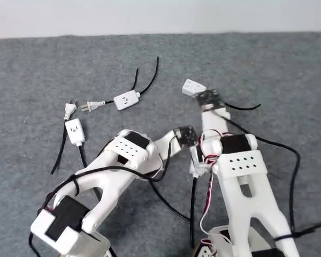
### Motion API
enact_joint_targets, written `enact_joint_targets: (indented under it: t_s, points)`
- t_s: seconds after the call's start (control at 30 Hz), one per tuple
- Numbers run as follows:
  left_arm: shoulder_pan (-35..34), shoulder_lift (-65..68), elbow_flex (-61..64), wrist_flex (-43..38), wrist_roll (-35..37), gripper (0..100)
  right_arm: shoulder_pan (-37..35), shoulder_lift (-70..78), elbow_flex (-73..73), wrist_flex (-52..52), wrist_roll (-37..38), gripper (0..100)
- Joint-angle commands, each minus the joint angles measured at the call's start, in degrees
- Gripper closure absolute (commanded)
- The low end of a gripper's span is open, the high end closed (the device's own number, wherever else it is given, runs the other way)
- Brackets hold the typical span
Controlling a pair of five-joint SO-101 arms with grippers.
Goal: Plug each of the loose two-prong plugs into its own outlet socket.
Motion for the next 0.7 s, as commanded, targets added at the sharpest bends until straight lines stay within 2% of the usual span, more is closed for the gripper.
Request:
enact_joint_targets:
  t_s: [0.0, 0.13, 0.27, 0.53, 0.67]
  points:
    - [0.62, -3.43, 0.75, -4.84, 3.52, 99, 4.26, 0.22, -1.23, -7.87, -11.08, 99.1]
    - [-0.44, -3.43, 0.75, -7.74, 7.38, 99, 5.32, 0.13, 1.93, -13.85, -13.98, 99.1]
    - [-0.44, -3.43, 0.75, -8.18, 7.82, 99, 5.32, 0.22, 4.22, -18.15, -13.80, 99.1]
    - [-0.53, -3.43, 0.75, -8.18, 7.74, 99, 3.30, 0.22, 5.01, -18.15, -11.52, 99.1]
    - [-4.13, -3.25, -2.24, -8.00, 9.76, 99, 3.12, 0.22, 6.15, -18.24, -10.11, 99.1]
